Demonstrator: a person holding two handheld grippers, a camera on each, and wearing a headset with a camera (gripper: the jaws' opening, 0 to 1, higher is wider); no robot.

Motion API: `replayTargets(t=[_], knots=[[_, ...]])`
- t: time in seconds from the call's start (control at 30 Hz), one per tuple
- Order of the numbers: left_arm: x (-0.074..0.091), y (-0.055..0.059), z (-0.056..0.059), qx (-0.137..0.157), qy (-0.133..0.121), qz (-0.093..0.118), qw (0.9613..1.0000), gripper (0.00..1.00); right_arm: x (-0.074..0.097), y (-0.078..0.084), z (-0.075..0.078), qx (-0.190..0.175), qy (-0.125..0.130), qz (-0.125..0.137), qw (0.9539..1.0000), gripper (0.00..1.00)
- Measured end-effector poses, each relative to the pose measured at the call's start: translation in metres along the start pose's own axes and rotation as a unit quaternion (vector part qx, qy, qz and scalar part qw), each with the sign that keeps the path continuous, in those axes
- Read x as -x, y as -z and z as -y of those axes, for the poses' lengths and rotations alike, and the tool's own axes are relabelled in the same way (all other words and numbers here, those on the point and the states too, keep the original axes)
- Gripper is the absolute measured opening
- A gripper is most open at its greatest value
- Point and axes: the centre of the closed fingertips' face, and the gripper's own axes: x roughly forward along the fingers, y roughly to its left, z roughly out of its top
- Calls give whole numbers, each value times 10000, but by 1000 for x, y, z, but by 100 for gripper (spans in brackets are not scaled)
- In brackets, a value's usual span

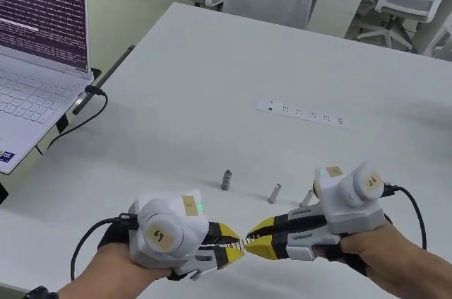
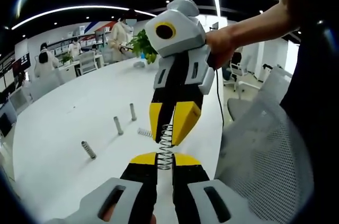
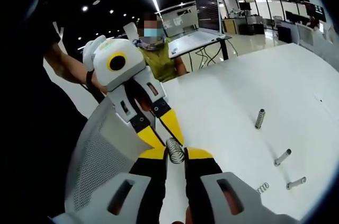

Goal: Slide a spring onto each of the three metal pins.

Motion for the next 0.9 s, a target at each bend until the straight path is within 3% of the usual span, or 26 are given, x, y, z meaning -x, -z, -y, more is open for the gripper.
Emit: replayTargets(t=[0.1, 0.53, 0.9], knots=[[0, 2, 2, -98, 24, -41, 9999, 2, -1, -3, -3, -32, -93, 42, 9999, 8], [-1, 3, -2, -148, -114, -25, 9998, 2, -3, -8, -1, 298, 109, -301, 9990, 8], [-7, 3, -4, -187, -190, -25, 9996, 3, -1, -8, 0, 391, 213, -404, 9982, 8]])
